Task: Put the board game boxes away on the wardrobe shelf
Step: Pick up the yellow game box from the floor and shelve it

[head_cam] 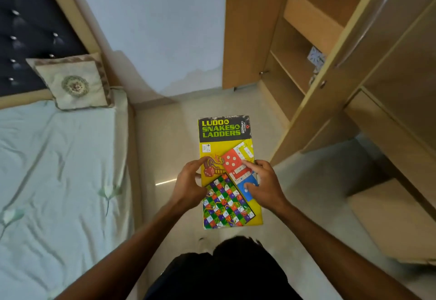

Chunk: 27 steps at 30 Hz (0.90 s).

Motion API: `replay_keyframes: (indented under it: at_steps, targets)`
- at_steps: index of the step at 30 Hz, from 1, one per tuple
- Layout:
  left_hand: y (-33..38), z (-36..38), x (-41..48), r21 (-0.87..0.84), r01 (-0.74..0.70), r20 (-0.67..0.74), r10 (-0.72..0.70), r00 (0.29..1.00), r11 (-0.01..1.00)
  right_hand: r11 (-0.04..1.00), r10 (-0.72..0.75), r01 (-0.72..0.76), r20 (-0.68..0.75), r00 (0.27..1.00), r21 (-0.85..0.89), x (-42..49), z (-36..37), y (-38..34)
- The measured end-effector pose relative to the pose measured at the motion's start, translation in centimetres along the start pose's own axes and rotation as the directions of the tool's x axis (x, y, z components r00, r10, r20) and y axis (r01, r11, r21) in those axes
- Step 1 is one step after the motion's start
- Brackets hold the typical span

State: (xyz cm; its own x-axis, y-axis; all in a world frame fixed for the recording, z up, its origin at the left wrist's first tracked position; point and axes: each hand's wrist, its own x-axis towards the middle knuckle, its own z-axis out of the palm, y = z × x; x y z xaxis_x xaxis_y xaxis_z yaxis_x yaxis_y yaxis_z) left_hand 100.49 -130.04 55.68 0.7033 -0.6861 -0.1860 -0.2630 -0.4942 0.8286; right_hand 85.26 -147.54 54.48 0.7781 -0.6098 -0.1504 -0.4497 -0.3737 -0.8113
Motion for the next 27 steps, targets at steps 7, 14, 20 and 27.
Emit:
replay_keyframes:
  at_steps: [7,14,20,27]
  targets:
    - [1.7,-4.4,18.0,0.051,0.006,0.007,-0.006,1.0,0.999,1.0,-0.014,0.014,-0.007,1.0,0.019,18.2,-0.5,-2.1]
    - [4.6,-7.7,39.2,0.05,0.025,0.002,-0.025,1.0,0.998,0.999,-0.008,0.009,-0.039,0.999,0.04,40.2,-2.6,-3.7]
    - [8.9,-9.4,54.4,0.022,0.01,0.024,-0.011,1.0,1.0,0.999,0.0,0.003,-0.081,0.997,0.04,54.8,-6.6,-5.4]
    - [14.4,-7.1,73.1,0.029,-0.093,0.141,0.088,0.986,0.995,0.999,0.036,-0.031,-0.236,0.971,0.025,69.5,-13.2,-3.6]
